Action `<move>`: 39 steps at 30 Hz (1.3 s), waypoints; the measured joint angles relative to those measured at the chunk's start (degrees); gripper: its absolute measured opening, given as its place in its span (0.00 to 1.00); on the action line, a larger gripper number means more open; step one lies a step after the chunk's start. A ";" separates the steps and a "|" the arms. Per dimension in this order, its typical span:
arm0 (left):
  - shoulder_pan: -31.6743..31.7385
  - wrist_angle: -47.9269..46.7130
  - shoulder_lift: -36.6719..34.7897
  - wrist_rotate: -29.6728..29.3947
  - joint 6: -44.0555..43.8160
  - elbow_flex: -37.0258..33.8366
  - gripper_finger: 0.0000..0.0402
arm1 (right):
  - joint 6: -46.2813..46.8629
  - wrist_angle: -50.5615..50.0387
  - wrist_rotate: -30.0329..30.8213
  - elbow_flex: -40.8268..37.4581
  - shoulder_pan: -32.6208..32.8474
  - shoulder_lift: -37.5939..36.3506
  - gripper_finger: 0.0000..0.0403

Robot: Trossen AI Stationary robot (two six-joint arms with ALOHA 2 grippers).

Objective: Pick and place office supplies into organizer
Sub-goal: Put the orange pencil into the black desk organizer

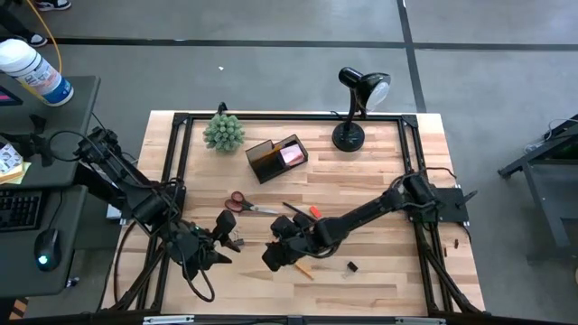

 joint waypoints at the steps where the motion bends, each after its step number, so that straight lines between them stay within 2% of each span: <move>1: 0.01 0.03 0.00 -0.33 -0.21 0.00 0.39 | -0.37 -0.17 -0.54 0.00 -0.19 0.15 0.53; 8: 0.02 0.09 0.00 -2.98 -0.44 0.00 0.39 | -3.65 1.30 -3.01 0.04 -0.71 0.36 0.42; 13: 0.02 0.17 0.00 -3.71 -1.90 0.00 0.39 | -5.45 -2.65 -4.47 3.67 -0.98 1.56 0.42; 17: 0.04 0.20 0.00 -3.73 -2.00 0.00 0.39 | -6.35 -9.03 -7.30 9.30 -1.97 5.73 0.42; 21: 0.04 0.20 0.00 -3.73 -2.11 0.00 0.39 | -7.17 -16.10 -9.44 18.58 -2.21 11.66 0.42; 26: 0.04 0.19 0.00 -3.84 -3.25 0.00 0.39 | -5.20 -30.96 -10.88 31.45 -2.80 18.72 0.43; 30: 0.04 0.16 0.00 -3.83 -3.37 0.00 0.39 | -5.19 -39.99 -10.20 38.77 -3.61 21.85 0.45; 36: 0.04 0.13 0.00 -3.04 -3.83 0.00 0.40 | -4.13 -39.43 -16.00 40.76 -4.93 22.01 0.46; 39: 0.04 0.13 0.00 -1.76 -4.97 0.00 0.39 | -3.67 -40.22 -15.58 40.69 -5.20 22.02 0.46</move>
